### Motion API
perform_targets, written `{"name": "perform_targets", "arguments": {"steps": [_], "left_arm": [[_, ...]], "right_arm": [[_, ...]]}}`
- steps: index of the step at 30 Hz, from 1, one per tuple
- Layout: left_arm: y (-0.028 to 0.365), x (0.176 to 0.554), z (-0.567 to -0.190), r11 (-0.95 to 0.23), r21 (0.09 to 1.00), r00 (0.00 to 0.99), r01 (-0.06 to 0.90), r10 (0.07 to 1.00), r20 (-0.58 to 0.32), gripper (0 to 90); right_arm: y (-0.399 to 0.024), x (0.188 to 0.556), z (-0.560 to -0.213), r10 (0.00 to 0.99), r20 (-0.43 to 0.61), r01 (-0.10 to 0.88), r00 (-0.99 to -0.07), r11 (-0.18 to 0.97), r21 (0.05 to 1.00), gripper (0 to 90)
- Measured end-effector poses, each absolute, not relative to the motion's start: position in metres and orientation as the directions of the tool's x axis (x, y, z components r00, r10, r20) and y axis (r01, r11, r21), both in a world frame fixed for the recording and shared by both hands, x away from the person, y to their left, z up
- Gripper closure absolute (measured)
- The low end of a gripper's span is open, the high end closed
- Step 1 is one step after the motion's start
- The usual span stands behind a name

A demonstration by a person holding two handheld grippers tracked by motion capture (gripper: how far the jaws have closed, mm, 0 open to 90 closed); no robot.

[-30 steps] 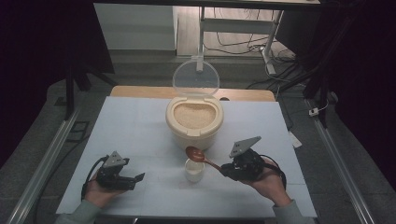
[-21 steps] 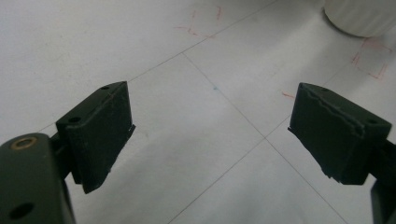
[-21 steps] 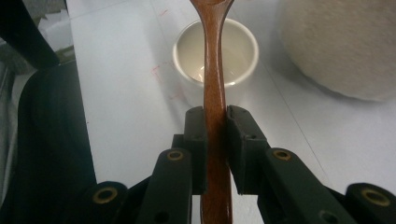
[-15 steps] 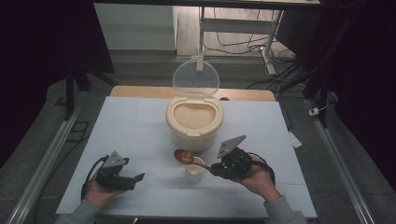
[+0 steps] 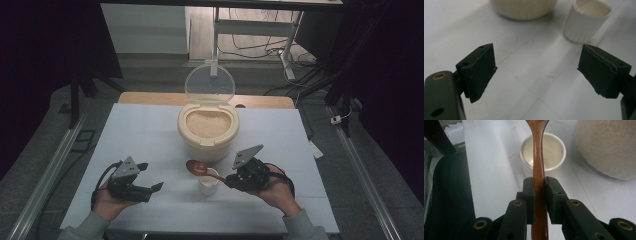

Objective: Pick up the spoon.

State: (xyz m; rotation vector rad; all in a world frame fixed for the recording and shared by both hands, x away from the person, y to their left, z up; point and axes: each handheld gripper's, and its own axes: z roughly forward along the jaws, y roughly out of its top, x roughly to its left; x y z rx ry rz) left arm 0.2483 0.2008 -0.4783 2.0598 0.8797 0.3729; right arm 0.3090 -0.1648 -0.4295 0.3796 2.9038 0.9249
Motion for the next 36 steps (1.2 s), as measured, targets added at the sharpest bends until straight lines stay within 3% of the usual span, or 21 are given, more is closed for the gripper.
{"name": "perform_targets", "arguments": {"steps": [18, 36], "left_arm": [[0.137, 0.259, -0.43, -0.523, 0.803, 0.852, 0.286, 0.522, 0.037, 18.6], [0.092, 0.268, -0.416, -0.659, 0.733, 0.902, 0.169, 0.403, 0.153, 24.9]], "right_arm": [[-0.163, 0.309, -0.431, 0.249, 0.003, 0.205, -0.969, 0.791, 0.577, 78.2], [-0.15, 0.306, -0.43, 0.207, -0.004, 0.168, -0.978, 0.803, 0.572, 78.2]]}}
